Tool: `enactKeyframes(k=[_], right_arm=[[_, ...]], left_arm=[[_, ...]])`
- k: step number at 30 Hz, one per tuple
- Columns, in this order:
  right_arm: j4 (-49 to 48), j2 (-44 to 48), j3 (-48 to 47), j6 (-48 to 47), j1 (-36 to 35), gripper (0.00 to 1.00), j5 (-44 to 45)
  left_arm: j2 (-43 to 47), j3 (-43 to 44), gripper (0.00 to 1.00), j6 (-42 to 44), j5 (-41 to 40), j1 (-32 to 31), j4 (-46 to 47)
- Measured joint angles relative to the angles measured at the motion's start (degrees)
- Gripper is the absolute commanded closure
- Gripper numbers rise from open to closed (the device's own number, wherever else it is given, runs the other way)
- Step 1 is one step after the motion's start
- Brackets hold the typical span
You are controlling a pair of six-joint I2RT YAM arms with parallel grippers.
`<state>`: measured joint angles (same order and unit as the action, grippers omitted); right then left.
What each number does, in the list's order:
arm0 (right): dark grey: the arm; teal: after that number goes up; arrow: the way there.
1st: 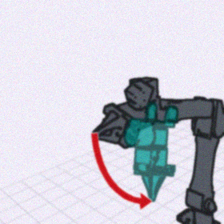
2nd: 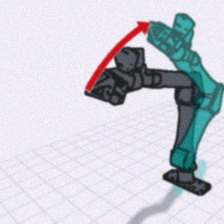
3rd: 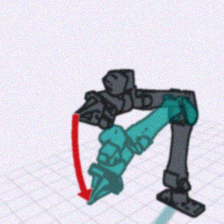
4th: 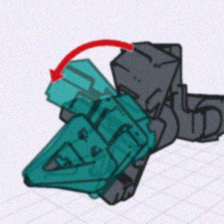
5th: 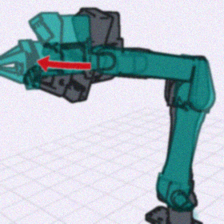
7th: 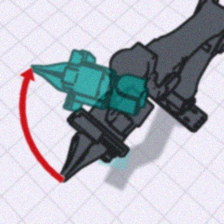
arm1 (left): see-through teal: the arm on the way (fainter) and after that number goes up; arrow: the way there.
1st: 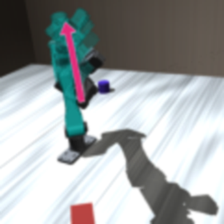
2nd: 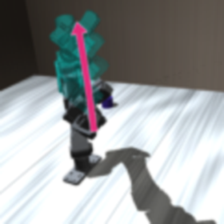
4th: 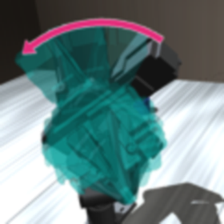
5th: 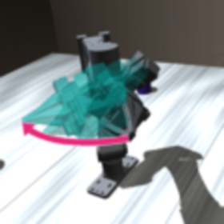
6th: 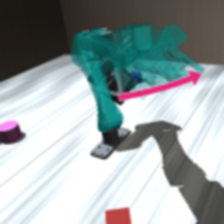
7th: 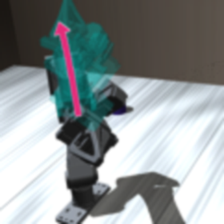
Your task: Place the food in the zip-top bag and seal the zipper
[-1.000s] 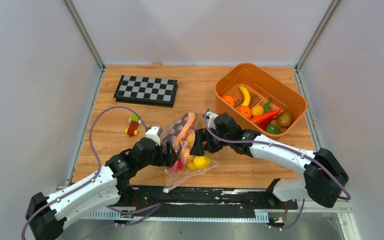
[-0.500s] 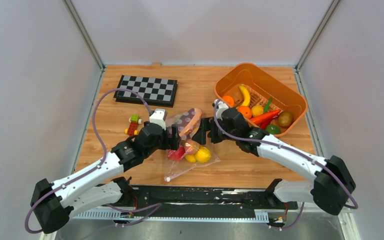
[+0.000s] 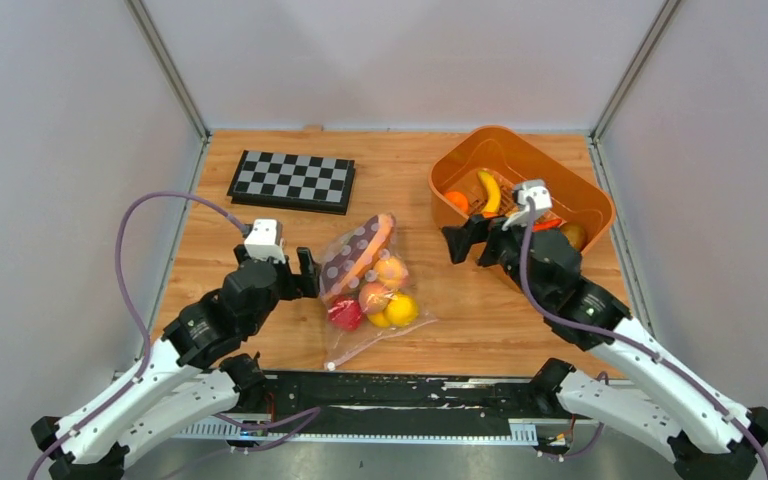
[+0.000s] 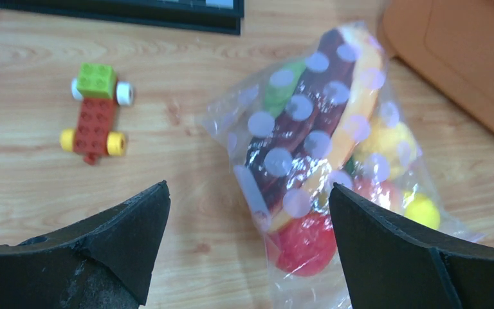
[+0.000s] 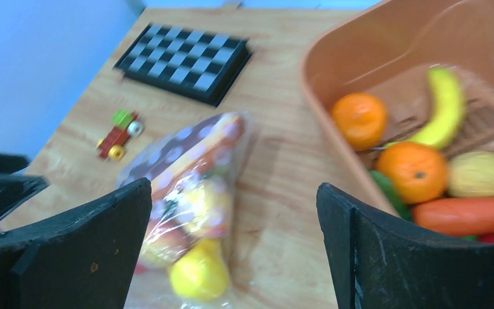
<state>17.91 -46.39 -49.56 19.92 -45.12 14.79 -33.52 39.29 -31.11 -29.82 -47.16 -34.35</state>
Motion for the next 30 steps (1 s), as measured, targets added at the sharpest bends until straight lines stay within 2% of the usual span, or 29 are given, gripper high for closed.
enactKeyframes(k=[4, 9, 14, 18, 22, 30], right_arm=[[0.17, 6.03, 0.00, -3.08, 0.02, 0.00, 9.22], [-1.14, 10.34, 0.00, -8.26, 0.04, 0.00, 15.39], [-1.20, 9.90, -0.24, -13.44, 0.04, 0.00, 18.84], [1.16, 6.19, -3.96, -17.66, 0.39, 0.00, 19.15], [4.13, 1.70, -8.81, -18.40, 5.18, 0.00, 15.45], [11.17, -3.50, -13.99, -14.12, 26.99, 0.00, -4.26]], left_arm=[[0.59, 2.82, 0.00, 4.48, -1.40, 0.00, 0.72], [-0.87, 5.62, 0.00, 10.36, -2.01, 0.00, 1.44], [-4.44, 10.78, 0.00, 16.06, -2.16, 0.04, 2.69], [-7.93, 14.23, 0.00, 19.69, -0.55, 1.81, 3.19], [-10.67, 14.91, 0.00, 20.79, 3.89, 8.92, 3.34], [-11.37, 17.44, 0.00, 20.35, 16.59, 28.74, 3.26]])
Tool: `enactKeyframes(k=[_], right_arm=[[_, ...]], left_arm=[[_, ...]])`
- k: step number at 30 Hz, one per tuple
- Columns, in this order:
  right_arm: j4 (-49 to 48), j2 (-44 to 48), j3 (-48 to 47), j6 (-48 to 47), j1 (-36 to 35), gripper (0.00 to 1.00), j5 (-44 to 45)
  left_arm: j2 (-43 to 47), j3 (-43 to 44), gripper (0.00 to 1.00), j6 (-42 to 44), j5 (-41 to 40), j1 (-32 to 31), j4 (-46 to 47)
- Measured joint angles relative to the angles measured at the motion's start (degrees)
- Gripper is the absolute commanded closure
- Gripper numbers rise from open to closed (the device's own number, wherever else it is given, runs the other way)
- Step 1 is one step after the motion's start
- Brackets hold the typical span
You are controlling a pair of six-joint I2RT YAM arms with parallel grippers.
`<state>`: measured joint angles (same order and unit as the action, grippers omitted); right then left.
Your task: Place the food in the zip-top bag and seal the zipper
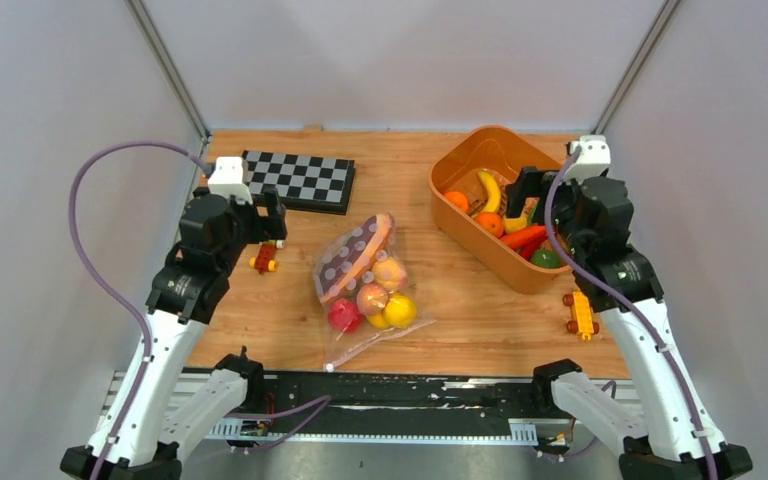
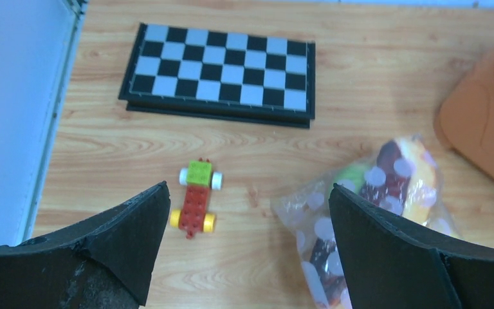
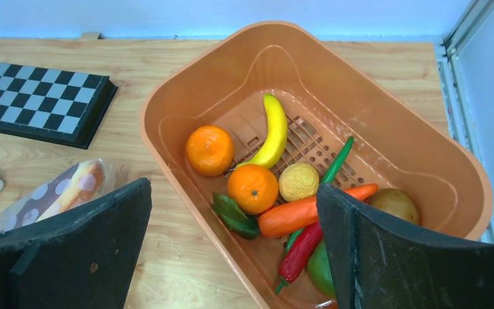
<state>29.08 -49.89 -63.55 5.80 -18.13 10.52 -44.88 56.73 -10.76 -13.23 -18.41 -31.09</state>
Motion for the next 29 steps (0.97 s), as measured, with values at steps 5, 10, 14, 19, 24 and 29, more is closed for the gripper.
enactKeyframes(k=[5, 10, 14, 19, 24, 29], right_arm=[[2.19, -1.70, -2.51, 2.14, 10.51, 0.00, -11.63], [2.78, 0.94, -0.96, 3.72, 11.37, 0.00, -16.72], [3.48, 3.91, 1.07, 4.87, 11.37, 0.00, -17.57], [3.56, 4.46, 2.56, 6.23, 11.37, 0.00, -18.16], [4.02, 3.41, 2.78, 7.28, 11.37, 0.00, -19.30], [4.04, 3.56, 2.78, 8.07, 11.37, 0.00, -20.28]], left_arm=[[-3.10, 5.90, 0.00, -1.62, 3.74, 7.19, 0.04], [-3.21, 5.90, 0.00, -6.43, 2.78, 7.96, -0.46], [-1.73, 4.50, 0.00, -9.99, 0.35, 7.96, -1.90], [-0.22, 3.69, 0.00, -11.50, -1.99, 8.02, -3.32], [0.46, 3.69, 0.00, -11.72, -3.19, 8.02, -3.50], [1.68, 3.65, 0.00, -11.69, -3.91, 8.02, -3.85]])
